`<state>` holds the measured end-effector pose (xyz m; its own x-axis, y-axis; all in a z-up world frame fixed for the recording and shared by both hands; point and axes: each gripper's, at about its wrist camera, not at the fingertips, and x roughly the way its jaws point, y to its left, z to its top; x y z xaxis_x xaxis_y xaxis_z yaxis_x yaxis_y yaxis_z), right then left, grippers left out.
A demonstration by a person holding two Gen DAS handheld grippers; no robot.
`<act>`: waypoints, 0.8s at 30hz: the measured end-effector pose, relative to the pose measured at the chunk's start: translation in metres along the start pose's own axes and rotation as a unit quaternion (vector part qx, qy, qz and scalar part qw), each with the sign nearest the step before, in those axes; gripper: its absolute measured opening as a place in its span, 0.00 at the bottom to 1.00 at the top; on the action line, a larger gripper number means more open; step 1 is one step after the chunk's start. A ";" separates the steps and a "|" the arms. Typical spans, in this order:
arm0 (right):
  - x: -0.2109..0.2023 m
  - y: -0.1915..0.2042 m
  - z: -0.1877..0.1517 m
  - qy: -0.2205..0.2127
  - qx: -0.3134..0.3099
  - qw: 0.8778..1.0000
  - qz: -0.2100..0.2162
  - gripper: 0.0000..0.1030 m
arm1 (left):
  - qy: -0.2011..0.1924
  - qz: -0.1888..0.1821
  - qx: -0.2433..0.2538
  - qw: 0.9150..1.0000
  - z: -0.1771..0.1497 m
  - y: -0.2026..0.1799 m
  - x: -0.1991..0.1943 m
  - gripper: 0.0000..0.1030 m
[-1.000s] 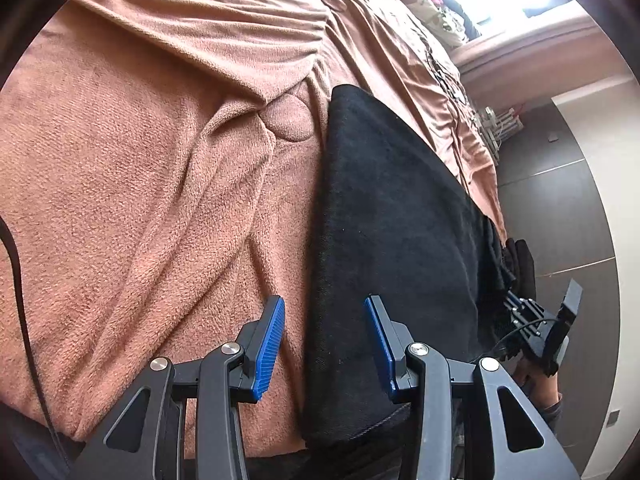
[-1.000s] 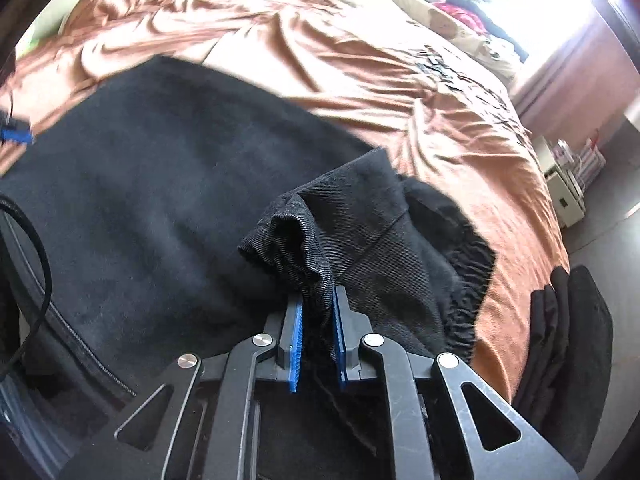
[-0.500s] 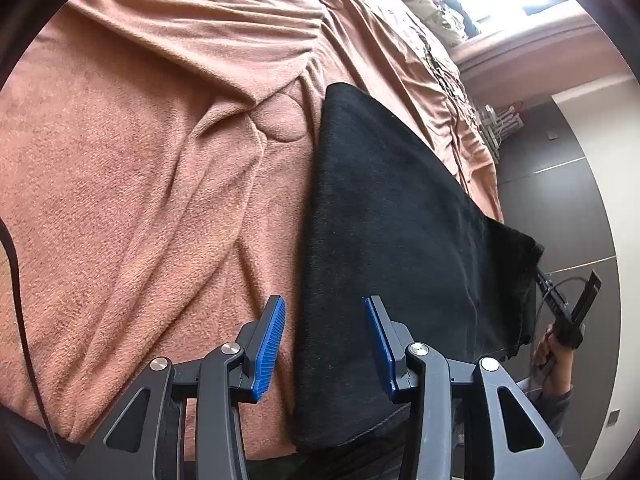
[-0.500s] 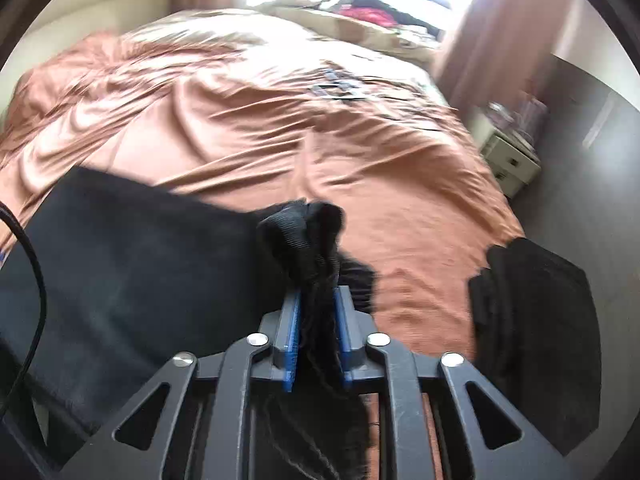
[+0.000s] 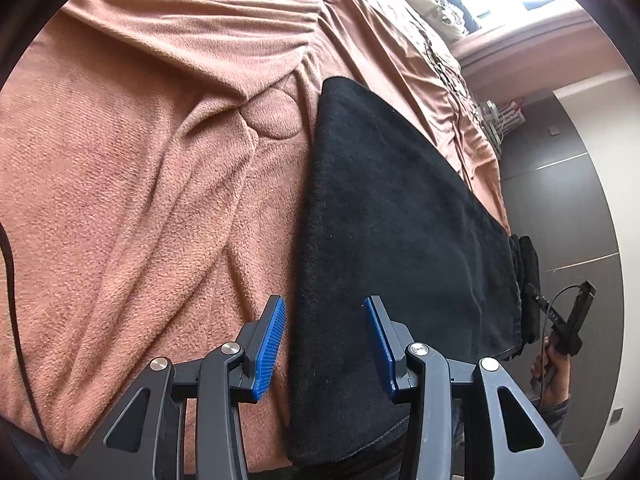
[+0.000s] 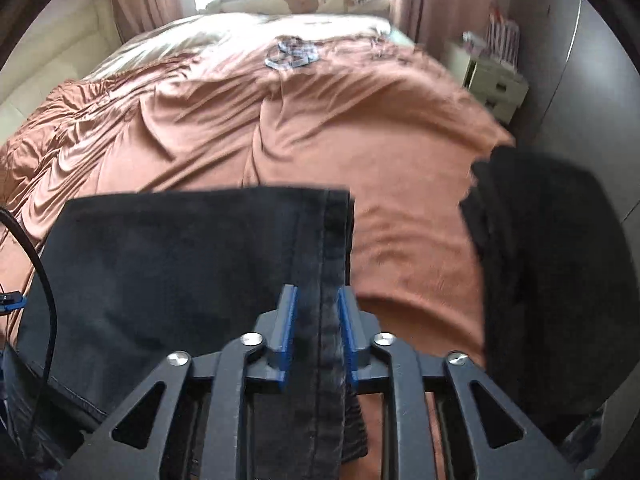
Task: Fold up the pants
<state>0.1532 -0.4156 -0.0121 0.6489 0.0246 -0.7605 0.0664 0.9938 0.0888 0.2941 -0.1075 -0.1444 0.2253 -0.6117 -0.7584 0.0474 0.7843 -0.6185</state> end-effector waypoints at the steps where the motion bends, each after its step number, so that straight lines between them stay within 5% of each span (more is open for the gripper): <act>1: 0.008 -0.004 -0.001 0.010 0.008 1.000 0.007 0.47 | 0.001 0.001 0.001 1.000 0.000 0.000 0.002 0.43; 8: 0.042 -0.029 0.004 0.038 0.049 0.996 0.059 0.50 | 0.010 0.008 0.005 1.000 0.007 -0.001 0.014 0.43; 9: 0.045 -0.032 0.005 0.038 0.057 0.995 0.069 0.36 | 0.010 0.009 0.004 1.000 0.009 -0.001 0.016 0.43; 12: 0.045 -0.036 0.004 0.030 0.066 0.994 0.077 0.15 | 0.009 0.011 0.005 1.000 0.014 -0.002 0.023 0.43; 24: 0.029 -0.029 -0.008 0.001 0.082 0.996 0.045 0.05 | 0.006 -0.002 0.007 1.000 0.039 -0.009 0.036 0.43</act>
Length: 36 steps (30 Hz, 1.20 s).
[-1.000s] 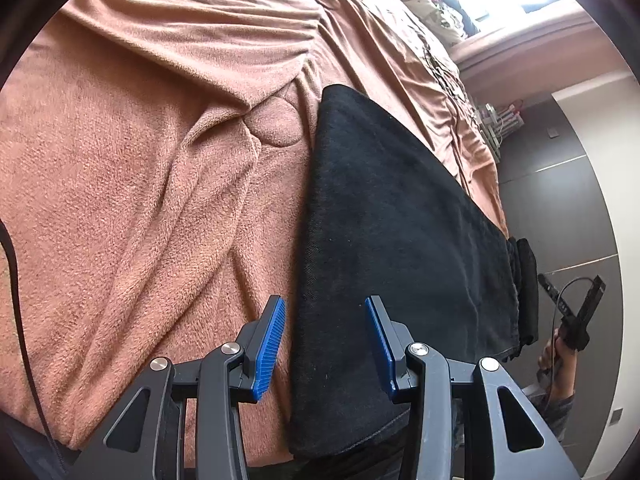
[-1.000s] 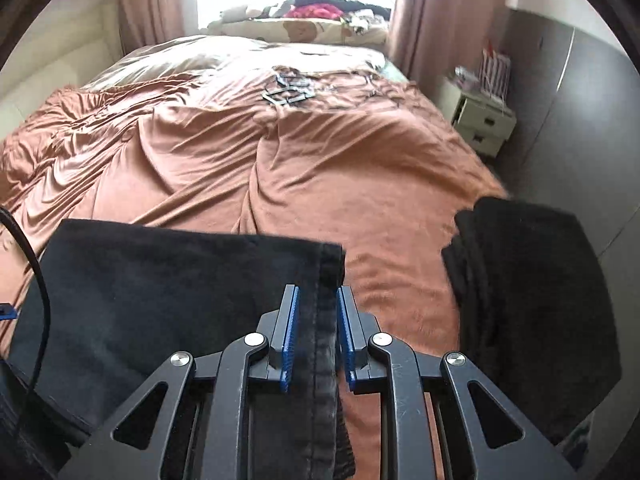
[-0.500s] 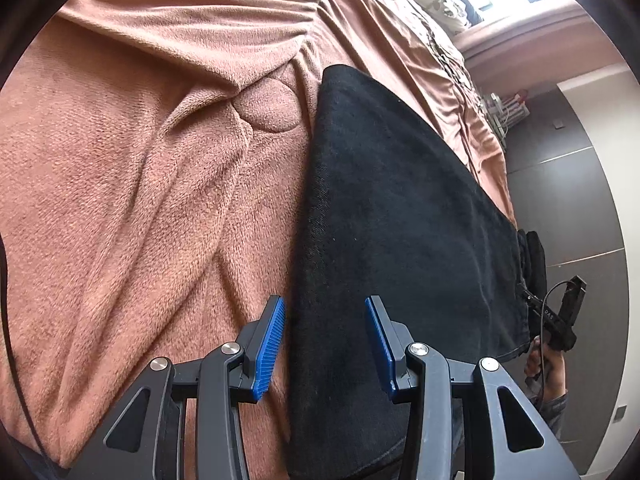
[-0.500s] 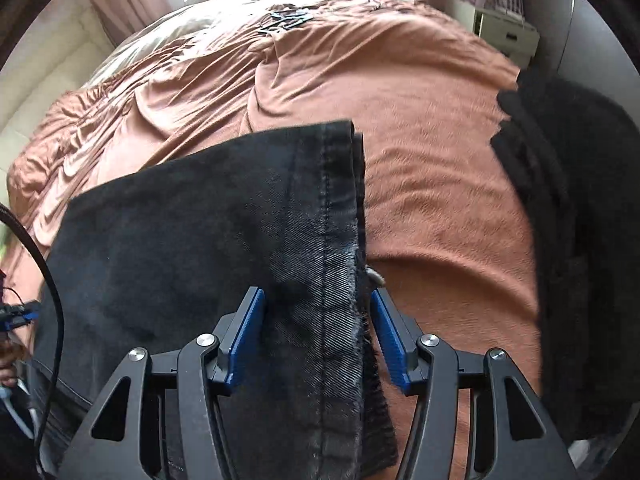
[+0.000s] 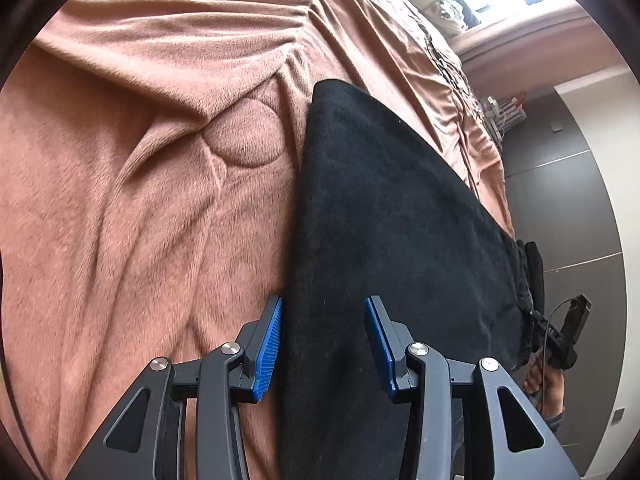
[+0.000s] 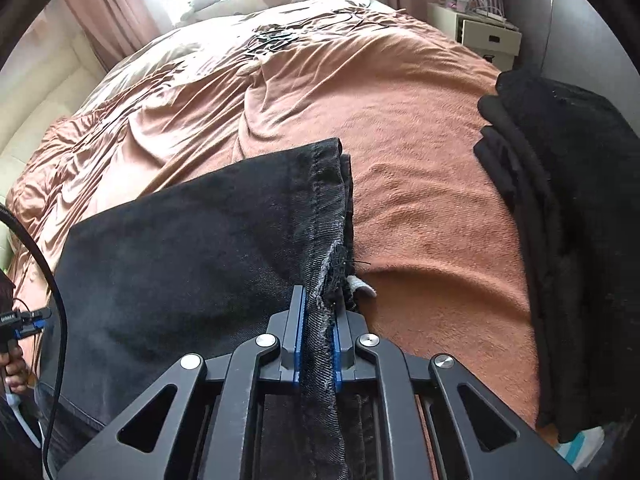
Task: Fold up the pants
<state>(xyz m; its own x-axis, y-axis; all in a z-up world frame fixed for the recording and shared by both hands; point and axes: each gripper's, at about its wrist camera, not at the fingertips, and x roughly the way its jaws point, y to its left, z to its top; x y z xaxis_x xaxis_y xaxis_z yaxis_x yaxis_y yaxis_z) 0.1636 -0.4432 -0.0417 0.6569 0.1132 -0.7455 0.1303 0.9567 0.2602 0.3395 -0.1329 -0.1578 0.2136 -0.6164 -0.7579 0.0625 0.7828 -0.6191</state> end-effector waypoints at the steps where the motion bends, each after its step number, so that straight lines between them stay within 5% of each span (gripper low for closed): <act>1: 0.000 0.000 -0.001 0.000 -0.003 1.000 -0.009 0.02 | 0.001 0.000 0.000 1.000 0.002 0.001 0.002 0.43; 10: 0.020 -0.004 -0.003 0.025 0.003 1.000 -0.005 0.05 | 0.001 -0.022 -0.003 1.000 0.019 0.004 0.016 0.36; 14: 0.020 -0.012 -0.005 0.029 0.012 1.000 0.002 0.26 | 0.010 -0.035 -0.018 0.999 0.025 0.007 0.022 0.32; 17: 0.021 -0.022 -0.010 0.039 0.032 0.999 0.009 0.38 | 0.010 -0.026 -0.002 1.000 0.024 0.000 0.023 0.11; 27: 0.043 -0.069 -0.014 0.097 0.160 0.969 0.164 0.40 | -0.017 -0.038 0.006 0.999 0.028 -0.016 -0.011 0.06; 36: 0.038 -0.043 -0.007 0.091 0.109 0.974 0.179 0.40 | -0.044 -0.028 0.002 0.999 0.044 -0.009 -0.045 0.05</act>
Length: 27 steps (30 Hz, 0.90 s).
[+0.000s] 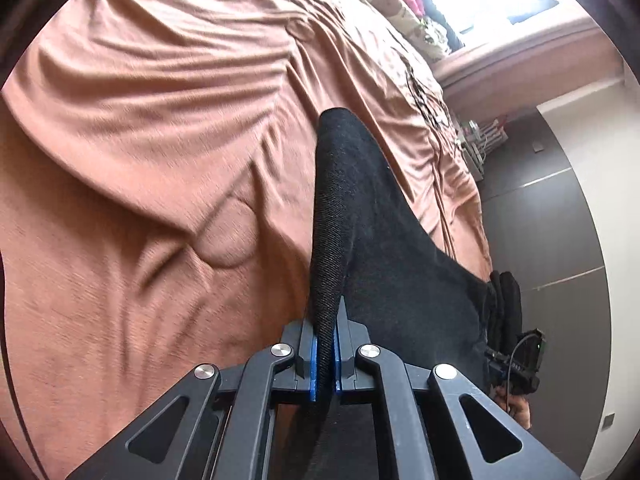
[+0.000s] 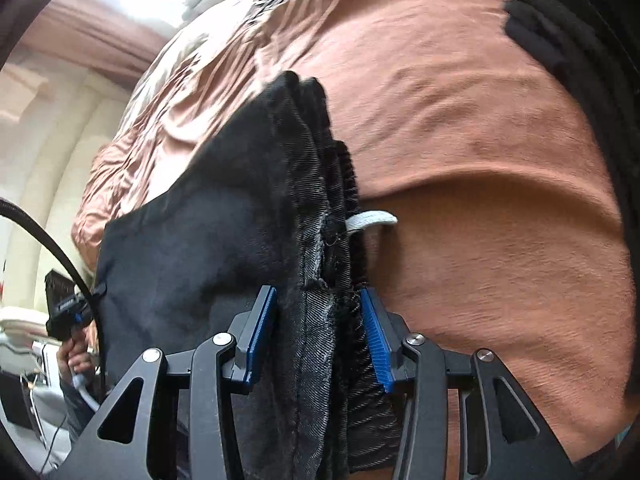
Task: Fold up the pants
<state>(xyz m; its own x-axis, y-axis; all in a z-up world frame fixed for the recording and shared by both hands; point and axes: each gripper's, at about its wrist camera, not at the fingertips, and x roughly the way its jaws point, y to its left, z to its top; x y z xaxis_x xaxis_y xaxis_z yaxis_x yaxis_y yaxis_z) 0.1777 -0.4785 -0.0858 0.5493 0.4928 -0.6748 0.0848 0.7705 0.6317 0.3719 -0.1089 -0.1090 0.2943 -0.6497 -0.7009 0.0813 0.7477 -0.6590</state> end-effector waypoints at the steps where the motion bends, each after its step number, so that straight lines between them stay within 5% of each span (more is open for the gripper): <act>1: 0.002 0.003 -0.001 0.001 -0.004 1.000 0.002 0.40 | -0.003 0.003 -0.001 1.000 0.003 0.002 -0.004 0.05; 13: 0.037 0.042 0.001 0.016 -0.050 0.999 0.012 0.37 | -0.033 0.028 -0.002 0.999 0.031 0.026 -0.052 0.05; 27: 0.099 0.105 0.015 0.043 -0.093 0.995 0.020 0.37 | -0.068 0.046 -0.044 0.996 0.043 0.103 -0.114 0.05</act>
<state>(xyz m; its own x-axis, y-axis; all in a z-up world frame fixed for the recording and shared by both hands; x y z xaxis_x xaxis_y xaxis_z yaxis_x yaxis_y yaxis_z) 0.2531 -0.3546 -0.0803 0.4755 0.5516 -0.6853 -0.0948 0.8066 0.5834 0.3872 0.0477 -0.0854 0.4226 -0.5498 -0.7205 -0.0341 0.7848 -0.6188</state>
